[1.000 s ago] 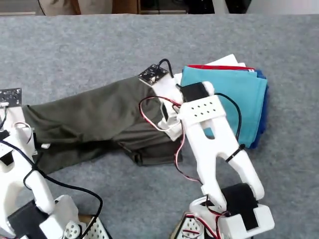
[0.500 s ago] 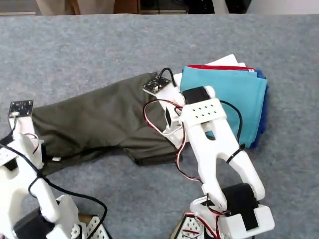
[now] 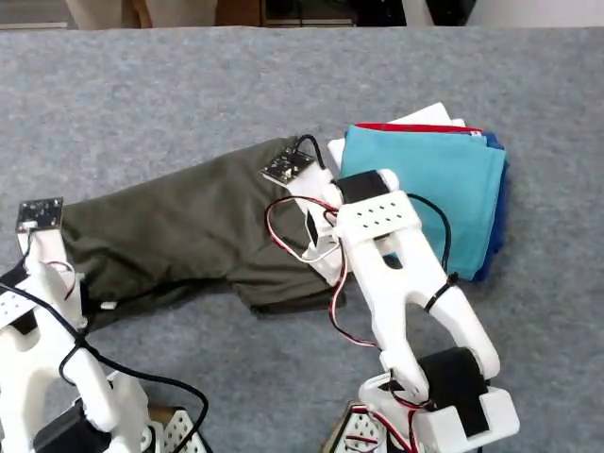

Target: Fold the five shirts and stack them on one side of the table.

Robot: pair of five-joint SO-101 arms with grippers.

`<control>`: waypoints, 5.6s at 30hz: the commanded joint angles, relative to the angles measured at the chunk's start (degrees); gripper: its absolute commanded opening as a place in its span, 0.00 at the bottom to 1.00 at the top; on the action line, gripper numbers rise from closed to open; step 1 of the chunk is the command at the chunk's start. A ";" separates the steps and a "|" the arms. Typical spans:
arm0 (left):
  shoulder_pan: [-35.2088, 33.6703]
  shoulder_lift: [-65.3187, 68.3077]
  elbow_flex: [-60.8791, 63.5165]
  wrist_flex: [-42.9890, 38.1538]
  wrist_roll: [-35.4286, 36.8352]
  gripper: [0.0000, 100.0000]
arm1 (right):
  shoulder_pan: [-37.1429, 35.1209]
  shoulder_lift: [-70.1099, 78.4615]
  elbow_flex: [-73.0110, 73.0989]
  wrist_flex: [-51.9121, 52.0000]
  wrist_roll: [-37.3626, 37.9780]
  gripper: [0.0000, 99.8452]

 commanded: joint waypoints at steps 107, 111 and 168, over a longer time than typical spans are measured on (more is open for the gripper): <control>-8.53 17.80 -7.91 -3.96 -11.43 0.02 | 1.36 30.81 -18.33 -18.90 -9.14 0.00; -11.43 23.52 -14.42 -4.92 -14.59 0.02 | 2.68 30.73 -19.03 -17.23 -8.97 0.00; -6.59 0.04 8.62 -11.43 -8.88 0.02 | -7.69 2.68 21.41 -30.68 17.14 0.02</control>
